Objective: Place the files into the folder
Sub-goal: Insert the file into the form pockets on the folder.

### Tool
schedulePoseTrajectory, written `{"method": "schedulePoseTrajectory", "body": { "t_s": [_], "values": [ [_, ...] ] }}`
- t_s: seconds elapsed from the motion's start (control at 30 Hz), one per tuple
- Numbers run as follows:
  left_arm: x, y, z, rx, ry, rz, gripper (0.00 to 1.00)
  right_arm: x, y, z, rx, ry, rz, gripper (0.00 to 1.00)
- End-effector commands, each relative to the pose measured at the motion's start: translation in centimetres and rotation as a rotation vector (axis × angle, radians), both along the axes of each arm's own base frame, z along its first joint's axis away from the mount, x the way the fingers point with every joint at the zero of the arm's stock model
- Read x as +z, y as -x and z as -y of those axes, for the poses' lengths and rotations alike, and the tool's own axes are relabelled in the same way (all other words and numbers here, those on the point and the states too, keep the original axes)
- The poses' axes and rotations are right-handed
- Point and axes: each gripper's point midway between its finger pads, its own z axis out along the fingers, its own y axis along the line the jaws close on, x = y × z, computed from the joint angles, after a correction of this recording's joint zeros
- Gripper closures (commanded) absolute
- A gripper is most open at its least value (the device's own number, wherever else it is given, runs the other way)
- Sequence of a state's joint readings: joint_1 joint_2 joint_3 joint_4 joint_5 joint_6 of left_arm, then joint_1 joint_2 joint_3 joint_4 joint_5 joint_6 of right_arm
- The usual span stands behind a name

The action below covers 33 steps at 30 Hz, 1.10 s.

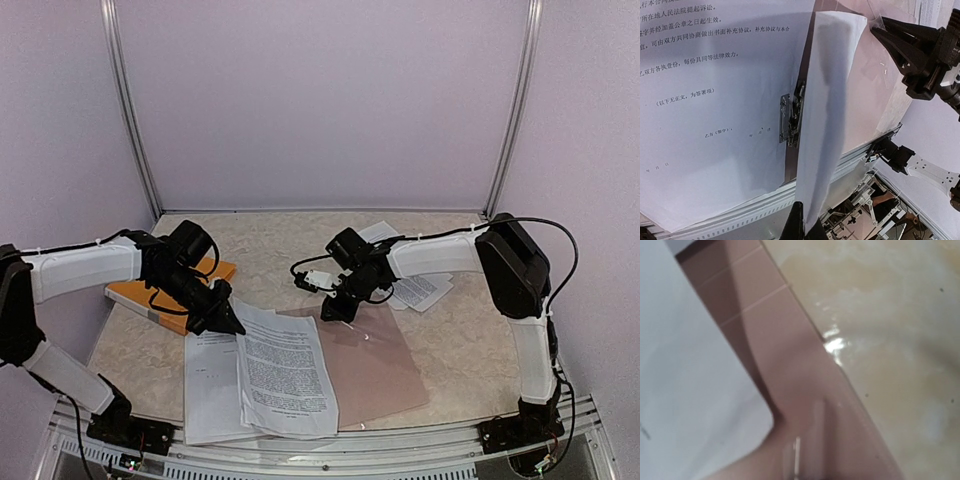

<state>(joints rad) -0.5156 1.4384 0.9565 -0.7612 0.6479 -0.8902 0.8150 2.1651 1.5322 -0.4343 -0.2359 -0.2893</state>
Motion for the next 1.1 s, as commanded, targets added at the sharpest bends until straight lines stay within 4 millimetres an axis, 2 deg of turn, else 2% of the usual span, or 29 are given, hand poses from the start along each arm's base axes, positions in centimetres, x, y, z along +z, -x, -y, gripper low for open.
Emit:
{"method": "schedulePoseTrajectory", "body": {
  "t_s": [0.0,0.33,0.73,1.07],
  "values": [
    [0.4,-0.9,0.8,-0.009,0.034,0.001,1.00,-1.1,1.3,1.6,-0.011,0.046,-0.067,0.85],
    [0.0,-1.8,0.9,-0.003,0.035,0.004,1.00,-0.9,1.4,1.4,-0.004,0.028,-0.084,0.85],
    [1.2,-2.0,-0.2,0.010,0.009,0.031,1.00,0.4,1.3,1.4,-0.007,-0.035,-0.117,0.83],
    [1.1,-2.0,0.5,-0.031,0.029,0.033,1.00,1.2,0.7,1.3,-0.039,-0.083,-0.145,0.84]
  ]
}}
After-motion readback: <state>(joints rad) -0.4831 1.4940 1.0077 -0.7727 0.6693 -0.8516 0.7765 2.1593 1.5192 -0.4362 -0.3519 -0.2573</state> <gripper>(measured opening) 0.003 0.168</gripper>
